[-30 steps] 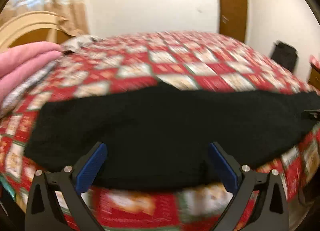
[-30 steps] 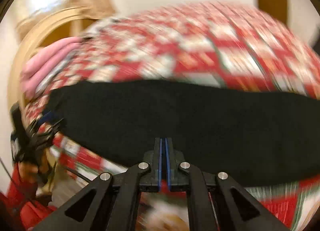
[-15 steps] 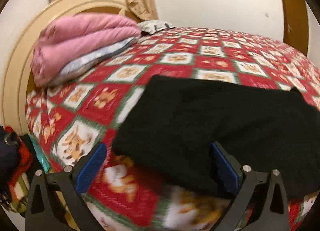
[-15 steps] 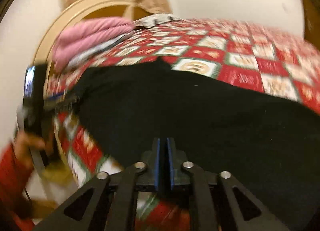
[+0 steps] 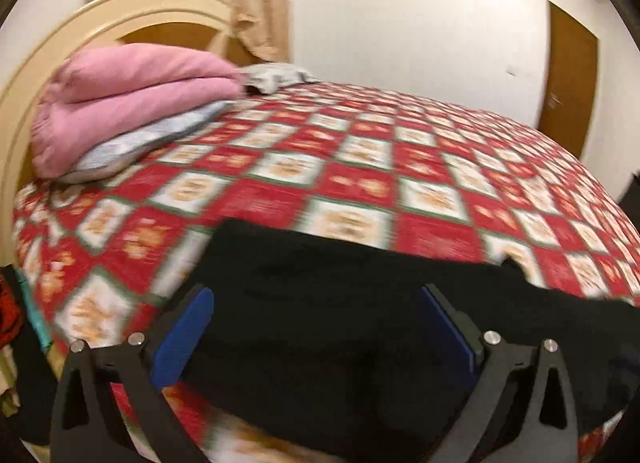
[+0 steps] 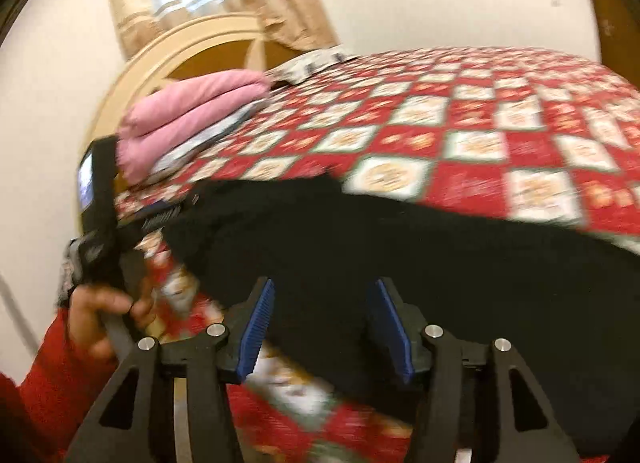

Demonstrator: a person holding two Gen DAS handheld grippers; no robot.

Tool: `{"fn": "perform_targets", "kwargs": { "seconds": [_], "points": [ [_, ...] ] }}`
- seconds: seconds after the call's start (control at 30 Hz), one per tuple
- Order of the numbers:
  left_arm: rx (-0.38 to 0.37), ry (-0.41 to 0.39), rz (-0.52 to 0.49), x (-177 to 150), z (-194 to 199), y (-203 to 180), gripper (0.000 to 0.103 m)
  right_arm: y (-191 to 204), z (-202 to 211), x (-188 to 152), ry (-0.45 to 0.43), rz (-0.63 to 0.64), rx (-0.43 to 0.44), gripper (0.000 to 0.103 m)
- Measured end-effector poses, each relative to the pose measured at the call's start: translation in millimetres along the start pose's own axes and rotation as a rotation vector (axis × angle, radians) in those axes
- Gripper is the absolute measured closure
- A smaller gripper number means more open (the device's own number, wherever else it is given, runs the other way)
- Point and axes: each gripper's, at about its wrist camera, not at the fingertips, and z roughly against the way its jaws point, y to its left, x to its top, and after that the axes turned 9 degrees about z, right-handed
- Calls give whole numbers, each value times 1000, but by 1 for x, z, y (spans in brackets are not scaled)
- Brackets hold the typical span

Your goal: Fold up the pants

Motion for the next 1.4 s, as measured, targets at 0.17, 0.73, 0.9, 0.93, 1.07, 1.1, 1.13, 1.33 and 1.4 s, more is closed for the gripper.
{"fn": "perform_targets", "kwargs": {
  "seconds": [0.17, 0.73, 0.9, 0.93, 1.07, 1.1, 1.13, 1.33, 1.4],
  "points": [
    [-106, 69, -60, -28, -3, -50, 0, -76, 63, -1, -50, -74, -291, 48],
    [-169, 108, -190, -52, 25, -106, 0, -169, 191, -67, 107, -47, -883, 45],
    [-242, 124, -279, -74, 34, -142, 0, -229, 206, -96, 233, -199, -939, 44],
    [-249, 146, -293, -80, 32, -146, 0, -227, 213, -102, 196, -207, -906, 44],
    [-246, 157, -320, -102, 34, -153, 0, -207, 247, -113, 167, -212, -935, 43],
    [-242, 156, -324, -102, 34, -154, 0, -206, 256, -115, 129, -247, -948, 43],
    [-241, 163, -321, -102, 34, -154, 0, -209, 273, -120, 58, -318, -952, 43],
    [-238, 187, -277, -98, 36, -146, 0, -246, 319, -144, -150, -599, -887, 43],
    [-232, 182, -285, -100, 35, -147, 0, -254, 320, -152, -189, -650, -851, 43]
  ]
}}
